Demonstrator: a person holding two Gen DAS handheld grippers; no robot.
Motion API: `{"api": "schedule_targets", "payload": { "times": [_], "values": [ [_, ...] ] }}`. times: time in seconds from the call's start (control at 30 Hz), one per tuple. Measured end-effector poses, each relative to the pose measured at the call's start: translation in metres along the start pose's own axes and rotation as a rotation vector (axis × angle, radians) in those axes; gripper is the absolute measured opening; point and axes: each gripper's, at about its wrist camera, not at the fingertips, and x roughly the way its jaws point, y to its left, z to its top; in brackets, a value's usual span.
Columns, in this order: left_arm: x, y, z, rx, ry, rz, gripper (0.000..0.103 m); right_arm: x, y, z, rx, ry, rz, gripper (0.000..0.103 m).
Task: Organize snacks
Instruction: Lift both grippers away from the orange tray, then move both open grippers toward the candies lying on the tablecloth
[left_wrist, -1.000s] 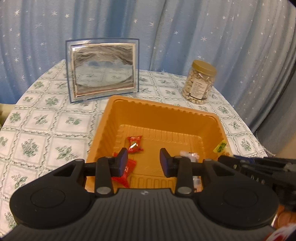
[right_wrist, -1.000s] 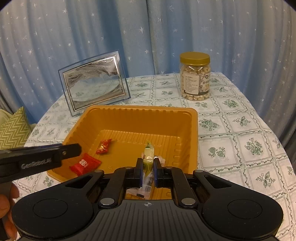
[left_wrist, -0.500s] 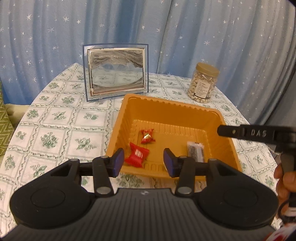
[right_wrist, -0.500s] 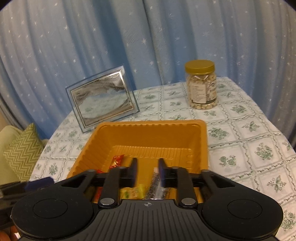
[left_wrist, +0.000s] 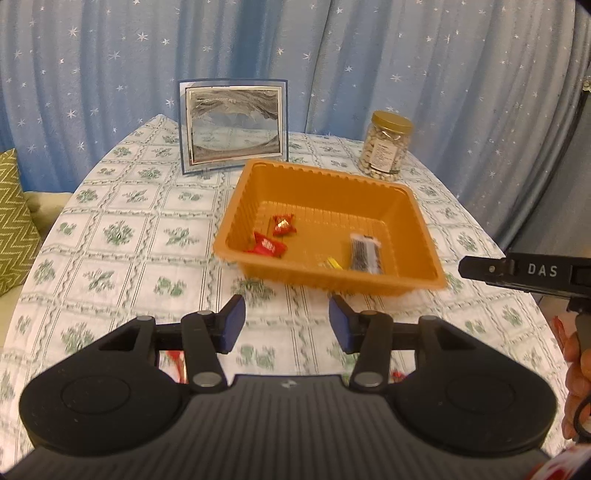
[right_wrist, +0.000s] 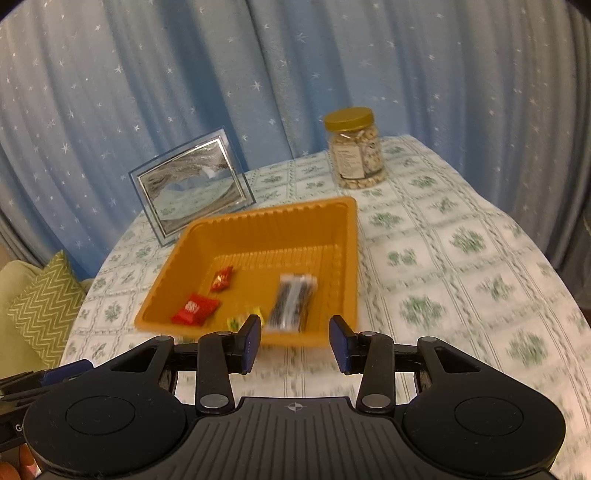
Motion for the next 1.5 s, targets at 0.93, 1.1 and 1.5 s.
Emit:
{"api": "schedule_targets", "payload": {
  "times": [0.93, 1.1, 1.5],
  "values": [
    [-0.105, 0.004, -0.097, 0.014, 0.035, 0.029, 0.05, -0.111, 0.008, -0.104, 0.028, 0.014, -0.036, 0.048],
    [-0.105, 0.002, -0.1, 0.016, 0.041, 0.024, 0.051, -0.109, 0.008, -0.105, 0.022, 0.021, -0.038, 0.049],
    [-0.083, -0.001, -0.099, 0.02, 0.068, 0.012, 0.053, -0.084, 0.003, -0.11, 0.032, 0.067, -0.041, 0.049]
  ]
}}
